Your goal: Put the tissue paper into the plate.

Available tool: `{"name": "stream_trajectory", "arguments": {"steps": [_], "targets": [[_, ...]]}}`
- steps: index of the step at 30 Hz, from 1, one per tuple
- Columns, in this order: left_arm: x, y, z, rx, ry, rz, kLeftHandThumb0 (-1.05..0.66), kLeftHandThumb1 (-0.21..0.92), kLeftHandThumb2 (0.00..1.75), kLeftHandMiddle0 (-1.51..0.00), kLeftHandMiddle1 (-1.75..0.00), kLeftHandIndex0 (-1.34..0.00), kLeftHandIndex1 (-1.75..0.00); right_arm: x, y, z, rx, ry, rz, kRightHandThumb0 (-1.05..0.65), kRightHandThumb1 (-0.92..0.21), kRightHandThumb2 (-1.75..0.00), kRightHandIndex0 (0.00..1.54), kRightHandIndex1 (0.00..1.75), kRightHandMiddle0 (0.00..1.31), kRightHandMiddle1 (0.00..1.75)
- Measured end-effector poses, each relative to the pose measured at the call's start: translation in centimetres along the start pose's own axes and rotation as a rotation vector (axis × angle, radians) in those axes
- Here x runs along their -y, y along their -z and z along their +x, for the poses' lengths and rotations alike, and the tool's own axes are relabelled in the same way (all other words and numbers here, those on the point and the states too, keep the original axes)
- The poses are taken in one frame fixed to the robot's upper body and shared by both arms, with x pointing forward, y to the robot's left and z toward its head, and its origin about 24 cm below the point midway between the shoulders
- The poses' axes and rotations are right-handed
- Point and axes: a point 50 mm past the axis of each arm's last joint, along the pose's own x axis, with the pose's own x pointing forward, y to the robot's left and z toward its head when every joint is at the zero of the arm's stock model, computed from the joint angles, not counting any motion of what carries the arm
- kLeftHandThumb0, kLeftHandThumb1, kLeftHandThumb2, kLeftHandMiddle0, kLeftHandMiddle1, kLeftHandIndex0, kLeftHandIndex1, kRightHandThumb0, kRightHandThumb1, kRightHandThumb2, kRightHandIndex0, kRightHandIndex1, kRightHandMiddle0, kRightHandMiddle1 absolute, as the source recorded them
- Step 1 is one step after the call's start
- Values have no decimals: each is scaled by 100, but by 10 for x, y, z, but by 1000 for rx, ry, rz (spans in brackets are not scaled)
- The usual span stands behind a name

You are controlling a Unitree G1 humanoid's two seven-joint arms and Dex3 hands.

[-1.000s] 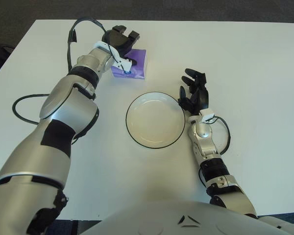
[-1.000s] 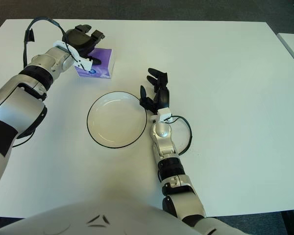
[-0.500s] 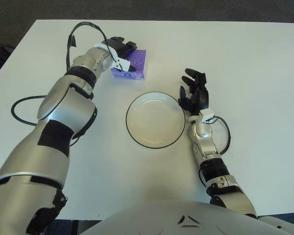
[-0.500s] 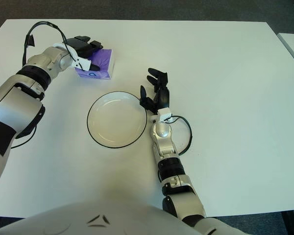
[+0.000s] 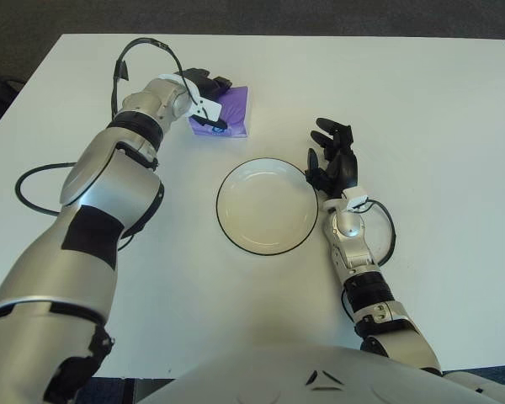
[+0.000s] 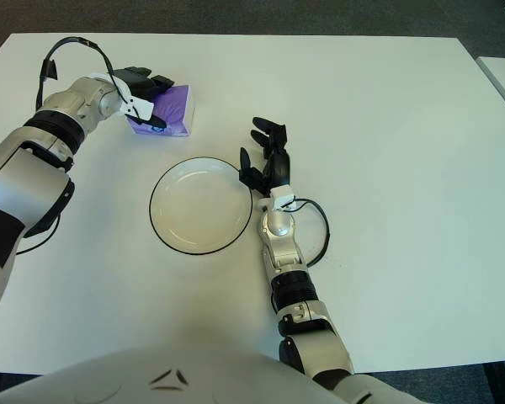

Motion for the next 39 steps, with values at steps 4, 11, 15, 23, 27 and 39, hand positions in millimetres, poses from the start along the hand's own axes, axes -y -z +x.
{"name": "stream_trajectory", "arguments": {"steps": [4, 11, 15, 23, 27, 39], "targets": [[1, 1, 0, -4, 19, -1, -105, 92, 14, 0, 0, 0, -1, 0, 0, 0, -3, -1, -1, -43, -75, -78, 34, 81, 0, 109], [2, 1, 0, -10, 37, 8, -105, 92, 19, 0, 0, 0, 0, 0, 0, 0, -5, -3, -1, -42, -75, -79, 34, 81, 0, 109], [4, 0, 0, -11, 44, 29, -105, 92, 20, 0, 0, 0, 0, 0, 0, 0, -5, -3, -1, -41, -74, -80, 34, 81, 0, 110], [9, 0, 2, -23, 43, 56, -105, 92, 15, 0, 0, 0, 0, 0, 1, 0, -6, -2, -1, -38, -70, -85, 35, 82, 0, 110], [12, -2, 3, -33, 40, 85, -105, 92, 12, 0, 0, 0, 0, 0, 1, -1, -7, -2, -1, -37, -69, -87, 35, 82, 1, 110], [29, -7, 7, -41, -38, 115, -100, 87, 6, -1, 0, -4, -6, 1, 3, -3, -17, 9, -2, -37, -68, -88, 34, 81, 1, 111]]}}
